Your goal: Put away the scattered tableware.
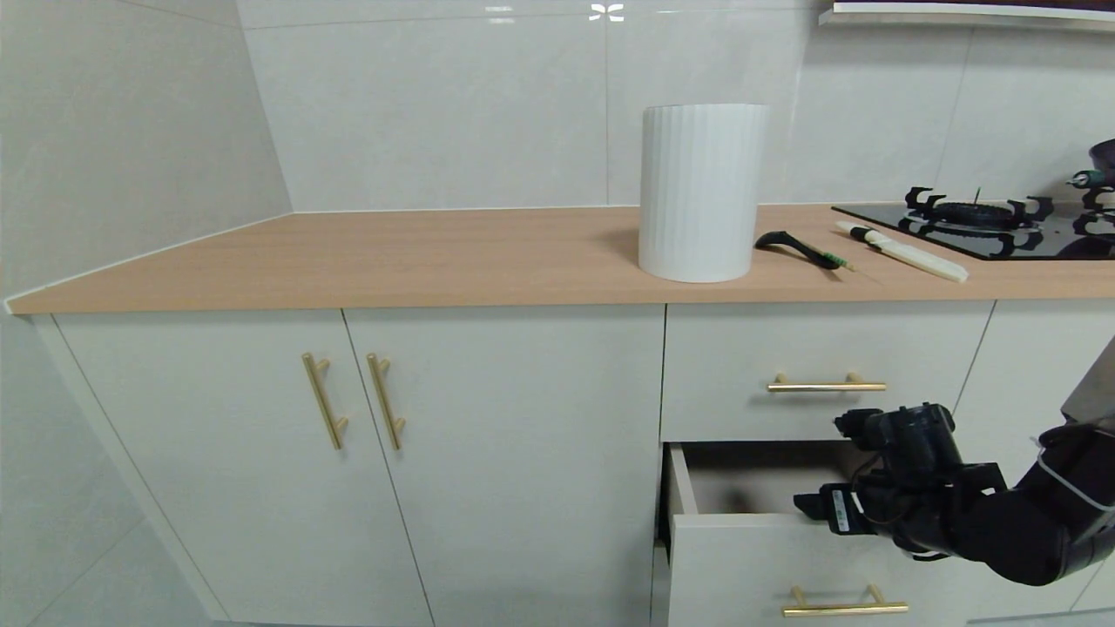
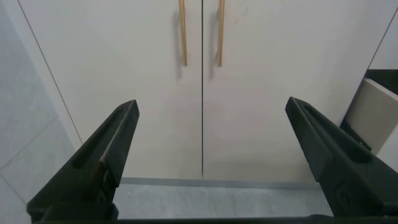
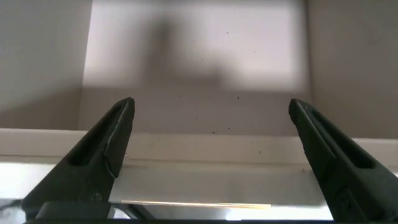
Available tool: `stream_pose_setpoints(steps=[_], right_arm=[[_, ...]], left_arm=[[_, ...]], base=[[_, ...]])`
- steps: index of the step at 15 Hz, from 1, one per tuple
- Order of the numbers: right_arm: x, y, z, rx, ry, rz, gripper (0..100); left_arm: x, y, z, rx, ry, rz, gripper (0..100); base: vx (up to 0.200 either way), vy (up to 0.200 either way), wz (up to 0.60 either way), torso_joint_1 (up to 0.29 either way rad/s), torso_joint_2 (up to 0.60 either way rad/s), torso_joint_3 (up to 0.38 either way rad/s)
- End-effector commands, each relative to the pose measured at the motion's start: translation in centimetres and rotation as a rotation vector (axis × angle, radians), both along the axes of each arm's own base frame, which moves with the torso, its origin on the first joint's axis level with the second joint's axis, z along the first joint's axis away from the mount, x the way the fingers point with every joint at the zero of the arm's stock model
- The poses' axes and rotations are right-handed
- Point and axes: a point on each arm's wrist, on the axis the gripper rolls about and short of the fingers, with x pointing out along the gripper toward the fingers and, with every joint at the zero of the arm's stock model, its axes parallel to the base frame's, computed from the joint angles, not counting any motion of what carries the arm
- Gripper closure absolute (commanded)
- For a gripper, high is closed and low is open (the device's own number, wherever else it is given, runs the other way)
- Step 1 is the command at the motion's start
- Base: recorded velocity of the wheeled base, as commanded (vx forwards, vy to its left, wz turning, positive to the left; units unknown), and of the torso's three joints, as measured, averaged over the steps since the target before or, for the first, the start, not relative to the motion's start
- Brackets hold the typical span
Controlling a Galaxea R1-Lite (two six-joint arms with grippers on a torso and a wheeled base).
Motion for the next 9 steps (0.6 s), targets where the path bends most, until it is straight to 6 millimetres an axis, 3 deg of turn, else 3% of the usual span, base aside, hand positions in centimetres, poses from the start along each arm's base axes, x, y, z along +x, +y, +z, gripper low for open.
stream_pose_setpoints(steps=[1, 9], right_arm=[[-0.4, -0.1, 0.4, -0.008, -0.005, 0.013, 0], [-2.7, -0.6, 2.3, -0.096, 0.099, 0.095, 0]], left_arm=[[0.0, 0.0, 0.0, 0.000, 0.000, 0.001, 0], [0.0, 0.0, 0.0, 0.000, 0.000, 0.001, 0]], base=[[0.000, 0.000, 0.00, 0.000, 0.00, 0.000], [0.000, 0.000, 0.00, 0.000, 0.00, 0.000]])
